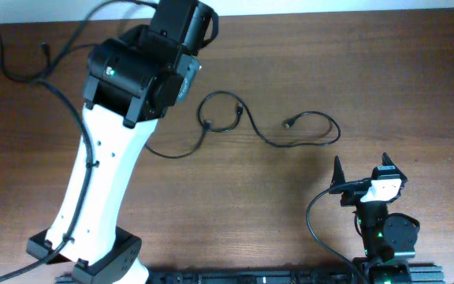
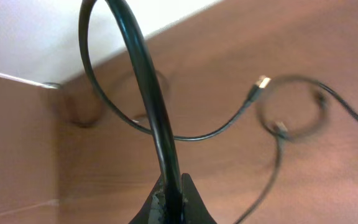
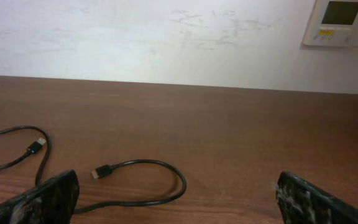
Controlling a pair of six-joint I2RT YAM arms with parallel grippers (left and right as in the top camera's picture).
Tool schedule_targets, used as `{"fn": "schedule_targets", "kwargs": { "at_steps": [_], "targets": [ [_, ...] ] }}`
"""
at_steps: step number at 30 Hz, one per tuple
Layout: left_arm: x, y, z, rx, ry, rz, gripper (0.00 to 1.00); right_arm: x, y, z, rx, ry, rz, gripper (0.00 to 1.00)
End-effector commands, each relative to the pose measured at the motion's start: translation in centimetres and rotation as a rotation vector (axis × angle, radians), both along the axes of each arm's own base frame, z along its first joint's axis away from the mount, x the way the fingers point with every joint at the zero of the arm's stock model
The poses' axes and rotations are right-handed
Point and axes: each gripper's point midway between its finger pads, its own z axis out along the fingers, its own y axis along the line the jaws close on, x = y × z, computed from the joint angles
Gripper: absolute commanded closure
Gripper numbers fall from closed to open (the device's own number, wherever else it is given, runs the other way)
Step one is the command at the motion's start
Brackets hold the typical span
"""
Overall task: Untangle cables
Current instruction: 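Pull the second cable out of the pile toward the left edge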
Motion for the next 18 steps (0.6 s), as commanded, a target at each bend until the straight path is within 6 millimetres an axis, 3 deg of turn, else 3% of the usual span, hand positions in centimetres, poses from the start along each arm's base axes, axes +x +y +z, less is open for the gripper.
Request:
{"fn": "schedule_targets", "kwargs": {
  "at_steps": [1,4,7,12,14,18],
  "targets": [
    [1.0,4.0,6.8,0.054,-0.287,0.191,1.00,0.0,-0.2,-0.3,-0.003,0.003,-0.009,0.02],
    [1.2,3.8,12.2,-0.001,-0.460,0.158,1.00,0.0,-0.2,-0.3,-0.003,0.003,-0.009,0.02],
    [0.7,4.1,15.1,-0.068,-0.563,0.172,1.00,0.0,-0.2,-0.3,-0.003,0.003,-0.009,0.02],
    [0.6,4.7,15.0,-0.157,-0.592,0.253,1.00,0.0,-0.2,-0.3,-0.003,0.003,-0.009,0.01],
    [1.1,7.9,15.1,-0.216,-0.641,0.398,1.00,0.0,-0.2,-0.3,-0.003,0.003,-0.009,0.02],
    [1.5,16.8,14.0,-0.295,-0.726,0.734,1.00,0.0,-0.2,-0.3,-0.003,0.003,-0.009,0.02]
  ]
}}
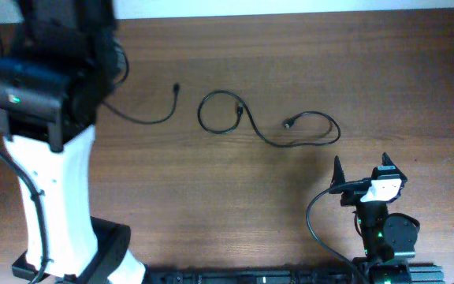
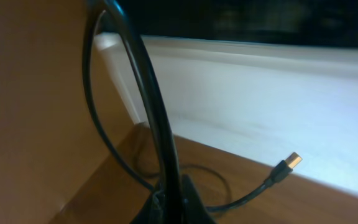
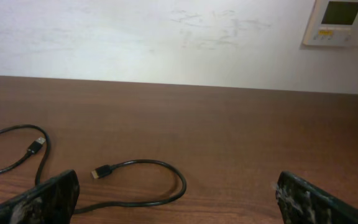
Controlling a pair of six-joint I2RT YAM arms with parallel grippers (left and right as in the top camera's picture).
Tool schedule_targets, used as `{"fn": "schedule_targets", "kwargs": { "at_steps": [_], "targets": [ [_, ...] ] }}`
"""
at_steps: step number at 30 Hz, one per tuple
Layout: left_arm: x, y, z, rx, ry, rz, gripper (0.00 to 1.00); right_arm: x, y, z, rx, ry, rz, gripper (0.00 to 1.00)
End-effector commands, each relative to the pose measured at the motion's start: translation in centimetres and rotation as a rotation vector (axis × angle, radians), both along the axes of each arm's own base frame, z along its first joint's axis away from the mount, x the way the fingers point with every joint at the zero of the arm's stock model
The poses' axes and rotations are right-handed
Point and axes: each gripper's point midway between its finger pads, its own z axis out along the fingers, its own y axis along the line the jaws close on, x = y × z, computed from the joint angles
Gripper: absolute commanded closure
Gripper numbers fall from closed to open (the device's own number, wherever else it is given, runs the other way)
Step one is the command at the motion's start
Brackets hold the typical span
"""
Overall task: Untangle cables
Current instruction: 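Pull the second cable out of the pile toward the left edge, then lay the second cable down at the left and release it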
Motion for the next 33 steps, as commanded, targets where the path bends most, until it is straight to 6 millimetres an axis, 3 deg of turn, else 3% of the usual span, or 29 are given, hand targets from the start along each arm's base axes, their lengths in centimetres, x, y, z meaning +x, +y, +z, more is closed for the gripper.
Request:
{"fn": "schedule_targets", "kwargs": {
  "at_steps": [1,4,7,11,14,17,22,28,33],
  "targets": [
    [-0.7,7.3,-0.4,-0.163,-0.132,0.277,1.00,0.0,-0.2,-0.3,-0.003,0.003,-0.009,0.02],
    [-3.0,13.1,-2.0,-0.279,-0.195,0.496,1.00,0.0,-0.2,-0.3,-0.003,0.003,-0.009,0.02],
    [-5.4,17.1,-3.9,-0.357,-0.228,0.679,1.00,0.0,-0.2,-0.3,-0.003,0.003,-0.009,0.02],
    [-5.6,20.1,-6.4,-0.405,-0.187,0.763,1.00,0.0,-0.2,-0.3,-0.003,0.003,-0.009,0.02],
    [-7.0,22.7,-10.0,-0.494,-0.193,0.947,1.00,0.0,-0.2,-0.3,-0.003,0.003,-0.009,0.02],
    [-6.4,25.5,-14.1,-0.509,-0.100,1.038,1.00,0.0,-0.2,-0.3,-0.003,0.003,-0.009,0.02],
    [-3.7,26.6,-21.0,-0.686,0.028,1.062,0.96,0.0,-0.2,-0.3,-0.003,0.003,-0.009,0.01],
    [-1.3,25.9,-30.1,-0.839,0.335,0.998,0.97,0.0,-0.2,-0.3,-0.003,0.003,-0.009,0.02],
    [-0.1,25.4,-34.5,-0.897,0.474,0.946,0.96,0.0,-0.2,-0.3,-0.003,0.003,-0.009,0.01]
  ]
}}
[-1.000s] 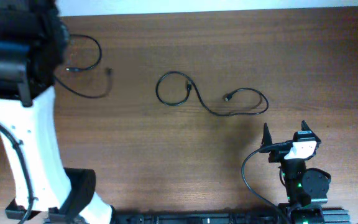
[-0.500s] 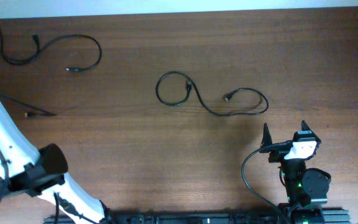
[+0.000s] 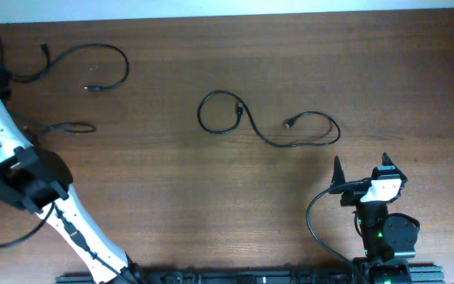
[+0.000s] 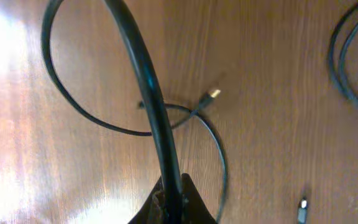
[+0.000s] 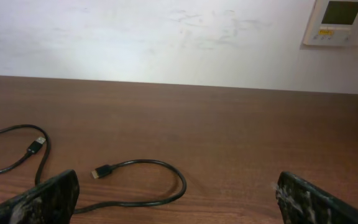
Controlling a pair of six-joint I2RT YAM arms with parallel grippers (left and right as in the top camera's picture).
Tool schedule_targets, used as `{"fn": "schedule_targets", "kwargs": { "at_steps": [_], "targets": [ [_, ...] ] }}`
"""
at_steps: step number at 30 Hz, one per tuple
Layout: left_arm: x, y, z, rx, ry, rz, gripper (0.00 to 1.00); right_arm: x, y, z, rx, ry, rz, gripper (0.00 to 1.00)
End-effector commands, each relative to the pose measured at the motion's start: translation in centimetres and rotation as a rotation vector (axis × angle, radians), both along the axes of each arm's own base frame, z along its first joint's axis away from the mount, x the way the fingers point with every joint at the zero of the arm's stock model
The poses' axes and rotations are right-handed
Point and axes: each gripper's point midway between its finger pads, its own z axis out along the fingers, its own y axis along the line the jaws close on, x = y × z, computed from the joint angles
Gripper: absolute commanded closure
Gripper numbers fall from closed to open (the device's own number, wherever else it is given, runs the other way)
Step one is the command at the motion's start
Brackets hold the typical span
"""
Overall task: Untangle cables
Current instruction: 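Lay the second cable down at the left and release it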
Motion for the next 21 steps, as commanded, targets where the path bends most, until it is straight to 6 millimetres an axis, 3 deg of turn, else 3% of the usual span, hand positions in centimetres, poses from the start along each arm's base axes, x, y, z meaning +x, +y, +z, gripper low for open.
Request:
{"fn": "schedule_targets", "kwargs": {
  "at_steps": [1,5,9,12,15,17,20,21],
  "targets": [
    [0.7,-0.2,-2.5,-0.072,0.040,-0.095,0.96,0.0,-0.2,-0.3,-0.003,0.003,-0.009,0.02],
    [2.3,0.0,-5.1,-0.128,0.076,-0.311,0.95,0.0,-0.2,-0.3,-0.003,0.003,-0.009,0.02],
    [2.6,0.7,-7.2,-0.161,0.087,-0.352,0.98,0.0,-0.2,-0.3,-0.003,0.003,-0.009,0.02],
    [4.8,-0.1,-9.3,-0.236,0.034,-0.567,0.96,0.0,-0.2,-0.3,-0.003,0.003,-0.009,0.01],
    [5.1,0.2,-11.2,-0.253,0.047,-0.580,0.92,0.0,-0.2,-0.3,-0.003,0.003,-0.009,0.02],
    [5.0,1.3,-11.8,-0.213,0.076,-0.567,0.85,0.0,-0.2,-0.3,-0.003,0.003,-0.009,0.02],
    [4.7,3.5,-11.6,-0.125,0.118,-0.538,0.62,0.0,-0.2,-0.3,-0.003,0.003,-0.009,0.02],
    [4.7,3.7,-11.5,-0.124,0.112,-0.535,0.50,0.0,-0.2,-0.3,-0.003,0.003,-0.009,0.02]
  ]
}}
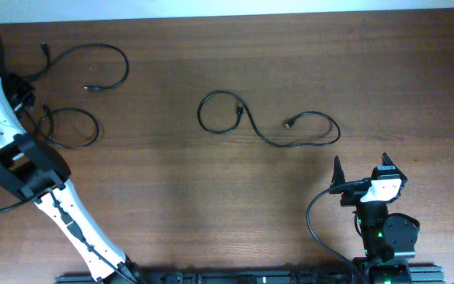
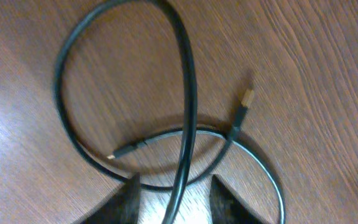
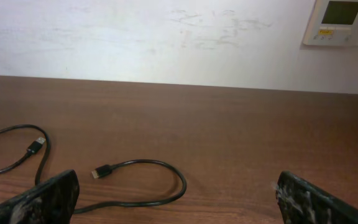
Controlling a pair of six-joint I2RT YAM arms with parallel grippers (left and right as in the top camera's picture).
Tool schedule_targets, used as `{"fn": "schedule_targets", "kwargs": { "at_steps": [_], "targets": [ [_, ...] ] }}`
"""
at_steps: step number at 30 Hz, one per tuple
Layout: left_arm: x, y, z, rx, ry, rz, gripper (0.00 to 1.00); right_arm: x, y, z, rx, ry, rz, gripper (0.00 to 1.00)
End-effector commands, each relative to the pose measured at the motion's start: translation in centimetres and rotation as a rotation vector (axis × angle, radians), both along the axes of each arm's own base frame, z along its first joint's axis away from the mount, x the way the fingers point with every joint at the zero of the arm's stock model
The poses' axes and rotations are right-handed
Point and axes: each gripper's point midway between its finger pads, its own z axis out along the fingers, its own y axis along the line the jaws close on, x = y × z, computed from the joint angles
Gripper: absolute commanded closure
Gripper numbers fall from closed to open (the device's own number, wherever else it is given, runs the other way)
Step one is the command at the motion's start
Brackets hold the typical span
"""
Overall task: Untangle cables
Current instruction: 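Lay the second cable down at the left and release it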
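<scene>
A thick black cable (image 2: 182, 93) loops on the table and runs down between my left gripper's (image 2: 176, 204) fingers, which stand apart, open. A thin cable with a gold plug (image 2: 246, 98) curls under it. From above, these lie as loops (image 1: 71, 126) at the far left beside my left gripper (image 1: 24, 96), with another black cable (image 1: 93, 67) above them. A separate black cable (image 1: 268, 126) lies in the middle, its plug (image 3: 101, 170) in front of my right gripper (image 3: 179, 202), which is open and holds nothing.
The left arm's white link (image 1: 6, 126) runs along the table's left edge. The right arm (image 1: 381, 213) sits at the front right. A white wall with a thermostat (image 3: 342, 22) stands beyond the table's far edge (image 3: 179, 84).
My left gripper was shut on the thick black cable and is now open, the cable lying loose between its fingers. The loop beside it on the table is rounder. The right arm is unchanged.
My left gripper, shut on the thick black cable, was near the middle cable with its cable trailing there. Then it was further left, the cable's end clear of the middle one. Then at the far left edge, and now it is open there.
</scene>
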Motion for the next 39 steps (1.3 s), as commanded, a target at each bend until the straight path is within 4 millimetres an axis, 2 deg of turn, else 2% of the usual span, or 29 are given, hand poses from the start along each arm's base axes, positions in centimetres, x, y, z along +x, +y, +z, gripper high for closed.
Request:
{"fn": "schedule_targets", "kwargs": {
  "at_steps": [1,4,5,6,7,8,10,13,16,17,18,20,22,24,26,30,33,35,38,39],
  "targets": [
    [-0.8,1.8,-0.1,0.049,0.024,0.016,0.47,0.0,-0.2,-0.3,-0.003,0.003,-0.009,0.02],
    [-0.2,2.2,2.0,0.081,-0.025,0.018,0.35,0.0,-0.2,-0.3,-0.003,0.003,-0.009,0.02],
    [0.1,2.4,3.1,0.097,-0.052,0.019,0.35,0.0,-0.2,-0.3,-0.003,0.003,-0.008,0.02],
    [0.6,2.2,4.4,0.092,-0.093,0.013,0.42,0.0,-0.2,-0.3,-0.003,0.003,-0.009,0.02],
    [1.1,1.2,5.1,0.047,-0.135,-0.001,0.46,0.0,-0.2,-0.3,-0.003,0.003,-0.009,0.02],
    [1.0,0.6,4.9,0.013,-0.136,-0.007,0.44,0.0,-0.2,-0.3,-0.003,0.003,-0.009,0.02],
    [0.2,-0.2,3.8,-0.023,-0.084,-0.008,0.38,0.0,-0.2,-0.3,-0.003,0.003,-0.009,0.02],
    [-2.0,-1.6,0.5,-0.114,0.053,-0.003,0.35,0.0,-0.2,-0.3,-0.003,0.003,-0.009,0.02],
    [-2.5,-3.4,-2.9,-0.233,0.111,-0.046,0.30,0.0,-0.2,-0.3,-0.003,0.003,-0.009,0.02],
    [-2.8,-3.6,-3.5,-0.243,0.130,-0.045,0.32,0.0,-0.2,-0.3,-0.003,0.003,-0.009,0.02],
    [-3.0,-3.7,-3.9,-0.251,0.142,-0.044,0.35,0.0,-0.2,-0.3,-0.003,0.003,-0.009,0.02],
    [-3.3,-3.4,-4.2,-0.255,0.145,-0.038,0.51,0.0,-0.2,-0.3,-0.003,0.003,-0.009,0.02],
    [-3.1,-3.2,-4.2,-0.250,0.138,-0.036,0.69,0.0,-0.2,-0.3,-0.003,0.003,-0.009,0.02],
    [-2.9,-2.5,-4.3,-0.215,0.135,-0.036,0.92,0.0,-0.2,-0.3,-0.003,0.003,-0.009,0.02],
    [-2.9,-1.2,-4.3,-0.146,0.145,-0.033,1.00,0.0,-0.2,-0.3,-0.003,0.003,-0.009,0.02],
    [-2.3,2.0,-5.0,0.004,0.151,-0.018,1.00,0.0,-0.2,-0.3,-0.003,0.003,-0.009,0.02],
    [-1.3,3.2,-6.6,0.028,0.120,-0.010,0.98,0.0,-0.2,-0.3,-0.003,0.003,-0.009,0.02],
    [-0.7,4.0,-7.4,0.047,0.092,-0.004,0.87,0.0,-0.2,-0.3,-0.003,0.003,-0.009,0.02],
    [-0.1,4.8,-6.7,0.072,0.062,-0.017,0.76,0.0,-0.2,-0.3,-0.003,0.003,-0.009,0.02],
    [0.0,4.9,-6.1,0.078,0.054,-0.015,0.59,0.0,-0.2,-0.3,-0.003,0.003,-0.009,0.02]
  ]
}}
